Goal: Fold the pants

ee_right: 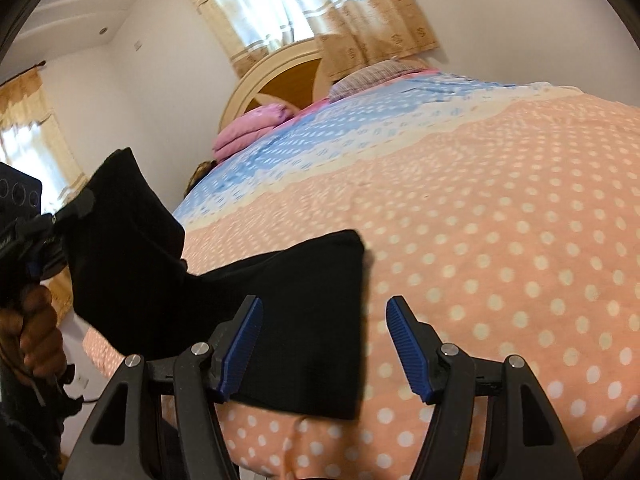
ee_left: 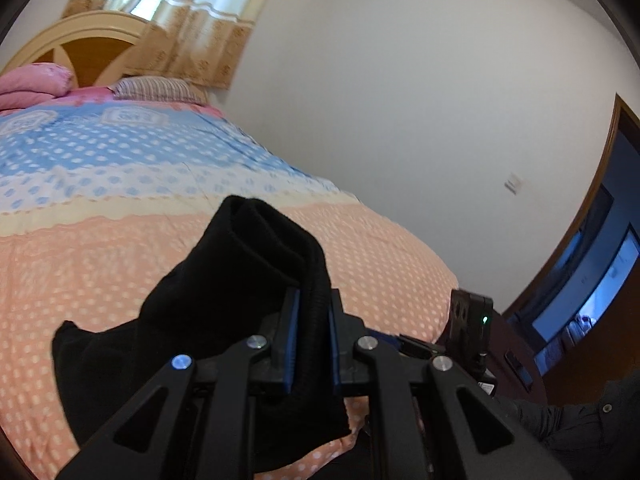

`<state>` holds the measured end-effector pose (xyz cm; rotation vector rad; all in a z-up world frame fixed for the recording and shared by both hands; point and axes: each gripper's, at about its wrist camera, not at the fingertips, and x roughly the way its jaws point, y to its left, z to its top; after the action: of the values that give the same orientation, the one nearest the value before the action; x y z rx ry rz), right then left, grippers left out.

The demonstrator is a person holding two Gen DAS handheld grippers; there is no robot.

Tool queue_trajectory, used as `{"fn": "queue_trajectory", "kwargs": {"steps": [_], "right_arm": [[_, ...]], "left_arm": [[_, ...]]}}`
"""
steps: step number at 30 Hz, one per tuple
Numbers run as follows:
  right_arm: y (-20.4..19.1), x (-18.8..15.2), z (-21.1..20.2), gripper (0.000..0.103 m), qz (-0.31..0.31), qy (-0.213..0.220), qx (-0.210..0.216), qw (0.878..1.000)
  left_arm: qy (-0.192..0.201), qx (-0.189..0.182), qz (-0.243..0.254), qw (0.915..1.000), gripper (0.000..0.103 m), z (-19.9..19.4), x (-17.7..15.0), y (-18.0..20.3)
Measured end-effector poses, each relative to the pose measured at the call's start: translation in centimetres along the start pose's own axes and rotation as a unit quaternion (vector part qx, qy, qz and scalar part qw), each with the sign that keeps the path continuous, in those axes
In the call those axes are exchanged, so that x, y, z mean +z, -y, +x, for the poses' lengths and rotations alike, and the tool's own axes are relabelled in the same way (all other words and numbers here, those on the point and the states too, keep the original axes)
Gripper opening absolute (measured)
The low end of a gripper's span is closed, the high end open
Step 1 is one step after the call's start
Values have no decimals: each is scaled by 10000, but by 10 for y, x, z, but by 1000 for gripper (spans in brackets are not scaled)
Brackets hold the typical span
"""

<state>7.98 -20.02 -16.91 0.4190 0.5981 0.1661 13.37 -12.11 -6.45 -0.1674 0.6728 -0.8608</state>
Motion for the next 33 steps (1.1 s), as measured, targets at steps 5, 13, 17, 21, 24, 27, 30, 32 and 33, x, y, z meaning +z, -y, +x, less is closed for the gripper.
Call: {"fn": "queue_trajectory", "kwargs": {"steps": [5, 13, 17, 21, 24, 27, 30, 32, 33], "right_arm": [[7, 1, 2, 66, 115, -9, -84, 9999], [19, -1, 0, 66, 272, 76, -213, 9994], [29, -3, 0, 66, 427, 92, -291, 9986], [35, -2, -2, 66, 548, 174, -311, 9979], [38, -1, -4, 66, 589, 243, -325, 9974], [34, 2, -8, 66, 496, 355, -290, 9977], [18, 5, -17, 66, 287, 480, -200, 9982], [1, 7, -17, 66, 100, 417, -25, 9991], [-7, 7, -17, 66, -20, 404, 4, 9992]], "left_arm": [[-416, -70, 124, 9990, 13, 35, -6, 9], [-926, 520, 309, 9939, 14, 87, -33, 2], [-976, 447, 452, 9932, 16, 95, -47, 15], [-921, 309, 608, 9934, 27, 89, -45, 27], [-770, 293, 663, 9944, 58, 75, -46, 33], [-400, 424, 734, 9956, 70, 54, -47, 34], [-98, 609, 624, 9961, 78, 32, -48, 22], [90, 901, 449, 9949, 87, 21, -48, 3], [165, 1111, 384, 9929, 92, 17, -49, -6]]}}
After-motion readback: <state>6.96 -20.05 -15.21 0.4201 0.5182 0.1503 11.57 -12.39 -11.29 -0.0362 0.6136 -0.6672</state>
